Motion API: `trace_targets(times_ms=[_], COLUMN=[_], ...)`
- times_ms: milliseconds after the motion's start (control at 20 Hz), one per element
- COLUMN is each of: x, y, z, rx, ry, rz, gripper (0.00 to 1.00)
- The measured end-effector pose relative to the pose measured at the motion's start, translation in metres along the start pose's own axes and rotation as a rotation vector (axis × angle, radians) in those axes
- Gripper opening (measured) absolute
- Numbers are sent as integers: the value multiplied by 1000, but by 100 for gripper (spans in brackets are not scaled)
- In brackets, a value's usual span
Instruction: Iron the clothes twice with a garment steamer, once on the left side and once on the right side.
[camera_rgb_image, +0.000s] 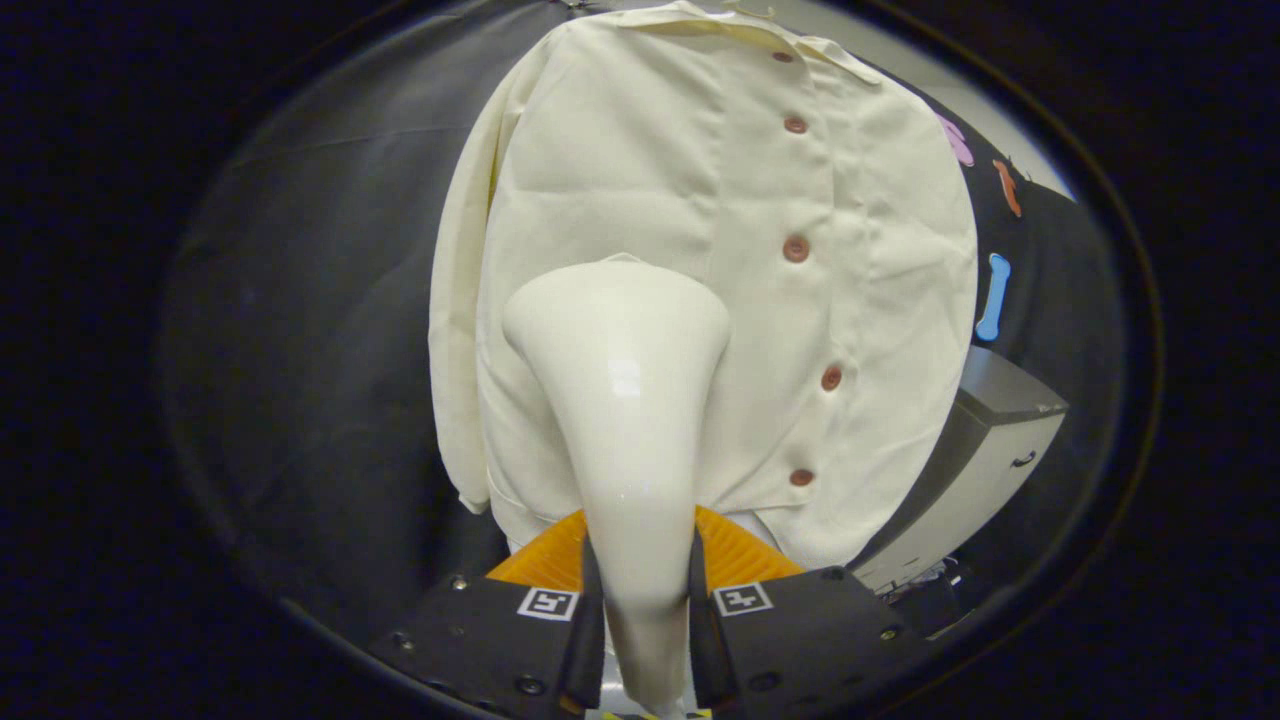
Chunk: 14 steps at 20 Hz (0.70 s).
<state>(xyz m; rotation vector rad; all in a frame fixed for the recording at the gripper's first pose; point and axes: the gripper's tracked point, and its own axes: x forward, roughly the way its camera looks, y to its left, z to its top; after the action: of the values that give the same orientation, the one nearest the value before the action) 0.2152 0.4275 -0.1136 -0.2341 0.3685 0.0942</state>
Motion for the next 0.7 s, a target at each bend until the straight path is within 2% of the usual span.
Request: trace_targets(times_ms=[450,700], x=[3,-13], y=[4,8], z=[-58,-92], rx=[-6,-13], ry=[72,124], rz=[7,27], gripper=[35,35])
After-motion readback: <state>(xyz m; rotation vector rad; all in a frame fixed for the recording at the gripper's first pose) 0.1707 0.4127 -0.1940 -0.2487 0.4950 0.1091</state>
